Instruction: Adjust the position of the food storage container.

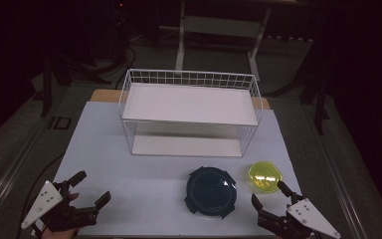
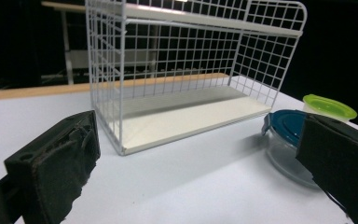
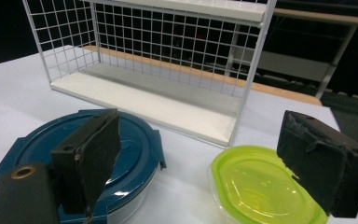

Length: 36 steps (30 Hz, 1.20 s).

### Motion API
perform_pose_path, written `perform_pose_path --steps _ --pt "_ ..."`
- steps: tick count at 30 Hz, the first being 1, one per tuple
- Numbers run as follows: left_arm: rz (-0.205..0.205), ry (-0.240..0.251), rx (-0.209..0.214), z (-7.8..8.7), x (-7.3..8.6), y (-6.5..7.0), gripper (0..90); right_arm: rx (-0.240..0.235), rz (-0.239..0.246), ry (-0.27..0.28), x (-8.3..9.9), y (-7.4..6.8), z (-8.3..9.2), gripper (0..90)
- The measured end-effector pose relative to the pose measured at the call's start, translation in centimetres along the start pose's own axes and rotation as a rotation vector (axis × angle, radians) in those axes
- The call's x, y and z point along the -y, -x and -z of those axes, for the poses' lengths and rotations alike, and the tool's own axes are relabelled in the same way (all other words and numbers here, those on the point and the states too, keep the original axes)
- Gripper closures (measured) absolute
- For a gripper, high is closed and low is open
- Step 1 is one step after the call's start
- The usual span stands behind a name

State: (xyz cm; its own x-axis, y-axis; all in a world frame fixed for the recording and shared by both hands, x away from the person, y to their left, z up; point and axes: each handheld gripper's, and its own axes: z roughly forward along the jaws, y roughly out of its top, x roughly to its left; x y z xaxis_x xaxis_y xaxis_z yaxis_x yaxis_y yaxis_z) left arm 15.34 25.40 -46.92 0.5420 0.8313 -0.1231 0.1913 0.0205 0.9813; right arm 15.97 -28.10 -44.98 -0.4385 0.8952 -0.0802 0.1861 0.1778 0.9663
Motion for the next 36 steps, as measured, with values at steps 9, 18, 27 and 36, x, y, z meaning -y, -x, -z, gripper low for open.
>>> perform_pose_path --steps 9,18,27,36 --pt "-0.003 0.015 0.016 0.2 -0.2 0.3 0.0 -0.028 -0.028 0.031 -1.2 0.1 1.1 12.1" --pt "-0.005 0.021 0.020 0.1 -0.3 0.4 0.0 -0.154 -0.004 -0.080 -1.9 0.3 -0.5 20.0" --pt "-0.001 0.020 0.021 0.0 -0.2 0.4 0.0 -0.237 0.016 -0.213 0.1 1.1 -3.1 61.6" --pt "0.002 0.010 0.028 -0.2 -0.1 0.3 0.0 -0.306 0.040 -0.313 2.1 1.1 -4.7 89.6"
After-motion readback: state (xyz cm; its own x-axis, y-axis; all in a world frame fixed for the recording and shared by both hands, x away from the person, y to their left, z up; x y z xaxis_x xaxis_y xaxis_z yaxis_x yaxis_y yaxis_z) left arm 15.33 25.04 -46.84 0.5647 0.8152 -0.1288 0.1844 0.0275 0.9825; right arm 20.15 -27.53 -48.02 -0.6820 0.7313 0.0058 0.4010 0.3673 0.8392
